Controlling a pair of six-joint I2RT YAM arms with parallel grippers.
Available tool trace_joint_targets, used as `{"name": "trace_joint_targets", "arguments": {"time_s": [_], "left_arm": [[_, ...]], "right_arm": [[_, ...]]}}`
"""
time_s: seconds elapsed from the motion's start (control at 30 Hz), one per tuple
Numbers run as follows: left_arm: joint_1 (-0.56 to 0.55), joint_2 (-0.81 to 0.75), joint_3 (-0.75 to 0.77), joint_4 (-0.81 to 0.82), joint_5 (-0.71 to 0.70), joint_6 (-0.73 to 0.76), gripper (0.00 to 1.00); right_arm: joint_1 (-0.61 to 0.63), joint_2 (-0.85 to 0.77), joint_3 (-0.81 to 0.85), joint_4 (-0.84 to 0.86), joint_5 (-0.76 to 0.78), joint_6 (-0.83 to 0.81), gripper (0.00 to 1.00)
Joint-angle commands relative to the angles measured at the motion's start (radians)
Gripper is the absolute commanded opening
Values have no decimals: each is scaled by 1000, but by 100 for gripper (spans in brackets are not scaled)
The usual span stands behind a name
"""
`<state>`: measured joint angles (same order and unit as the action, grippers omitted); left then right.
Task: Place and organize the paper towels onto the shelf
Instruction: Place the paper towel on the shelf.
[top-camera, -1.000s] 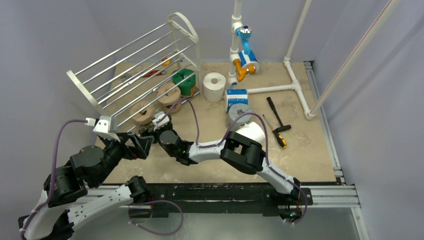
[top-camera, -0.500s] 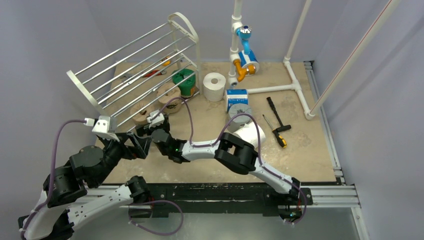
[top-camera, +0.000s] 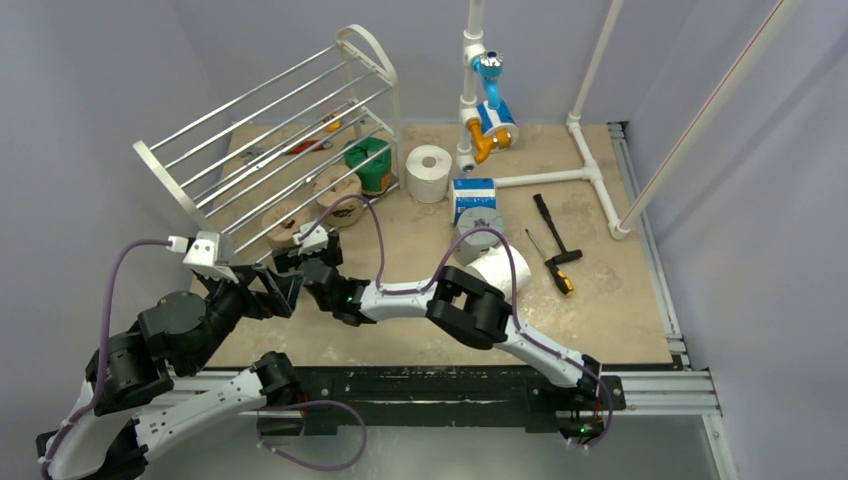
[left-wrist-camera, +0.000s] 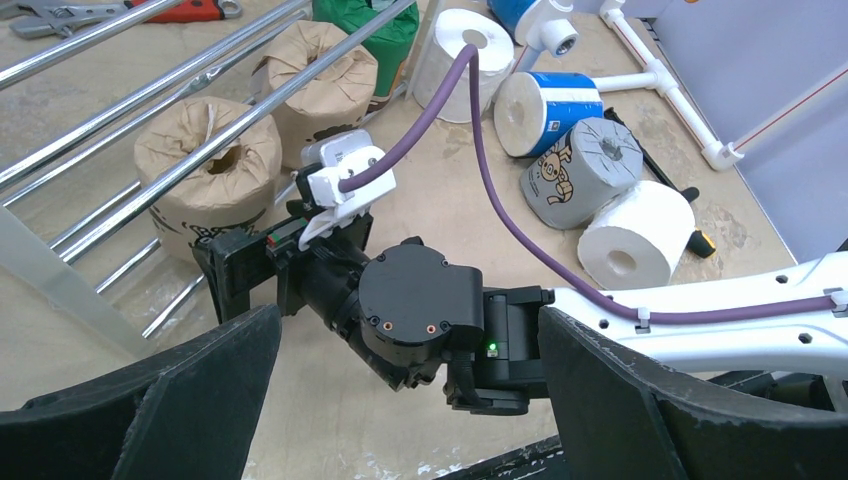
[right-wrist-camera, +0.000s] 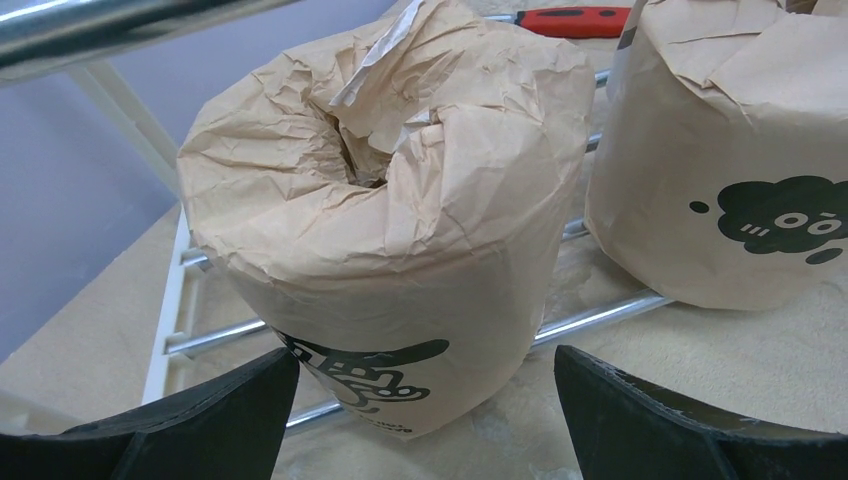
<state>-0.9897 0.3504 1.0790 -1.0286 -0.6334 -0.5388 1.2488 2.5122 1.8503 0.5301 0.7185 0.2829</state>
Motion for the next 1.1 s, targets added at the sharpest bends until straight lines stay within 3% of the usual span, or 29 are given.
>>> {"name": "trace_joint_targets", "arguments": {"time_s": [0.0,1.07], "left_arm": [[-3,-3,29,4,-13,-2,100],[-3,2,19,13,-8,-9,100]], "right_arm": [[-22,-19,44,-16,58,37,99],[-55,-86,-42,10,49,18,99]]}}
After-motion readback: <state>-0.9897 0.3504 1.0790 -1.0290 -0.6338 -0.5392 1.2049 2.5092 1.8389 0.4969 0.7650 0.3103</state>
